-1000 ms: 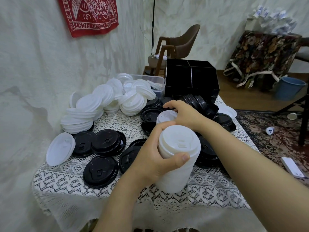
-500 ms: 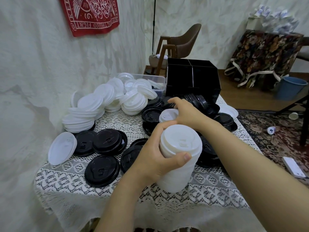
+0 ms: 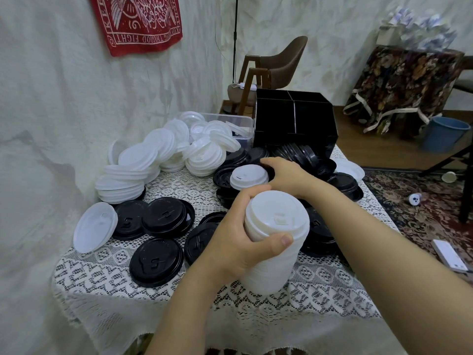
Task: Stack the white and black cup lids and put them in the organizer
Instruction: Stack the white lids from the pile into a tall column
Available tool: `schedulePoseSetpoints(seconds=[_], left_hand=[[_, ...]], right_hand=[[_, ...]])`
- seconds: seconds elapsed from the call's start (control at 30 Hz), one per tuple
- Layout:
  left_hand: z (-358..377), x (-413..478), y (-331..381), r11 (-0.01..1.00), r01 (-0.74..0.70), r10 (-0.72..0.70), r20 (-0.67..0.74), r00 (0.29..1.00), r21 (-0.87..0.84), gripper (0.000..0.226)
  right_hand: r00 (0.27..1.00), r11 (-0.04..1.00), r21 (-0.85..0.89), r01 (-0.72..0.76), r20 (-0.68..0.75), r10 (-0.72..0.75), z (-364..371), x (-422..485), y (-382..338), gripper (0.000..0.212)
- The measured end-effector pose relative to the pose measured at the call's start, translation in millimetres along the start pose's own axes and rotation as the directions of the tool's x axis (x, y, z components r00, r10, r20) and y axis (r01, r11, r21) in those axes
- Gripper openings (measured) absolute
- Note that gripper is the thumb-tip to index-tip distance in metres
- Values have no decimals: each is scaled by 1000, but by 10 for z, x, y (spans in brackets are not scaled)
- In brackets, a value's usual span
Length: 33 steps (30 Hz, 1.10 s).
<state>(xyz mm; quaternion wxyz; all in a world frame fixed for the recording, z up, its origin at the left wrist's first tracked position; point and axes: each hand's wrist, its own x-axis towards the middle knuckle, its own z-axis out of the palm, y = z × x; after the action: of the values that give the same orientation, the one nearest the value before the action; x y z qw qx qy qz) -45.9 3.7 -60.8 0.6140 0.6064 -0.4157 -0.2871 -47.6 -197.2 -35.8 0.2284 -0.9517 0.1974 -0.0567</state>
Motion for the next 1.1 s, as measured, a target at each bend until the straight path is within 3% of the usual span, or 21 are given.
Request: schedulePoseSetpoints(seconds=[0.1, 0.27, 0.37, 0.73, 0.83, 1.1], left_hand=[[3, 0, 8, 1000, 2, -2, -7, 1000, 4, 75], [6, 2, 4, 1000, 2, -2, -16, 1000, 8, 76], [4, 0, 6, 1000, 7, -7, -12, 1000, 9, 74], [-1, -5, 12, 1000, 13, -13, -10, 1000, 4, 73], [-8, -6, 15, 1000, 14, -14, -5, 1000, 0, 74], [-26, -14, 22, 998, 37, -36, 27, 999, -46, 80]], right_hand=[[997, 997, 19, 71, 39, -72, -2, 53, -54, 83], [999, 998, -61, 31, 36, -29, 103, 197, -161, 64], [1000, 999, -42, 7, -10, -7, 108, 204, -157, 66], [985, 967, 188, 169, -65, -160, -56, -15, -106, 69], [970, 953, 192, 236, -100, -220, -188, -146, -153, 58], [961, 892, 366, 267, -174, -216, -467, -551, -194, 63]])
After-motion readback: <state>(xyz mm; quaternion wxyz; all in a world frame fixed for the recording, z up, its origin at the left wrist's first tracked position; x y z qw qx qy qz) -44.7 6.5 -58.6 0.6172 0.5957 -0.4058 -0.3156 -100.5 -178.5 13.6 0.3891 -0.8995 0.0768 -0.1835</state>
